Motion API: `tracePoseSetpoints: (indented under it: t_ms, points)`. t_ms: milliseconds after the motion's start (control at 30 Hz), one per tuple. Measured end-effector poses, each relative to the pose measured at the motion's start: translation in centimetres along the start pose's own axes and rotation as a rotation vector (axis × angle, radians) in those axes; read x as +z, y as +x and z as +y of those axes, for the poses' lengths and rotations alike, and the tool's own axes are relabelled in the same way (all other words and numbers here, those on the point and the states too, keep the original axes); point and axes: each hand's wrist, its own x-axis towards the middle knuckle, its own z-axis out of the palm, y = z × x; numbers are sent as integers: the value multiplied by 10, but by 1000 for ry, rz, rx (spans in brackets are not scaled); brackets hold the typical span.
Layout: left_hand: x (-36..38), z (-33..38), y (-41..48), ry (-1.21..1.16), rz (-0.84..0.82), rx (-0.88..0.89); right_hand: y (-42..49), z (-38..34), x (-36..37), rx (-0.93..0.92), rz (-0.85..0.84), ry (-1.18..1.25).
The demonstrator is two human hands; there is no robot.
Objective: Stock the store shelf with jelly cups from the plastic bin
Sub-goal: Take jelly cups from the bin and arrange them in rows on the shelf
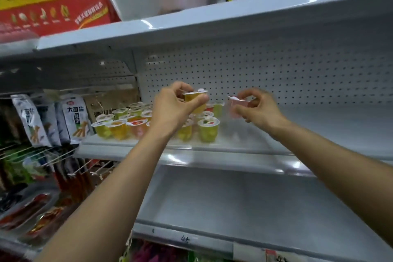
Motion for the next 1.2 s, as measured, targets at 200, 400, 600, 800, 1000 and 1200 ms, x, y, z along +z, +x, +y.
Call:
tracePoseSetpoints:
  t_ms: [200, 400, 600, 800, 1000, 1200]
  points:
    - [21, -23, 58, 1, -108, -24, 65, 26, 21, 70, -28, -207]
    - [42, -42, 92, 22, -143, -11, 100, 52, 41, 138, -30, -408]
    - [52, -45, 103, 35, -159, -9, 106, 63, 43, 155, -45, -448]
    - [57, -45, 106, 38, -174, -15, 101, 40, 30, 24, -63, -372]
    - [66, -37, 107, 41, -188, -4, 75, 1, 33, -204, -217, -1]
    - [62, -44, 101, 80, -311, 59, 70, 17, 33, -122, -130, -64]
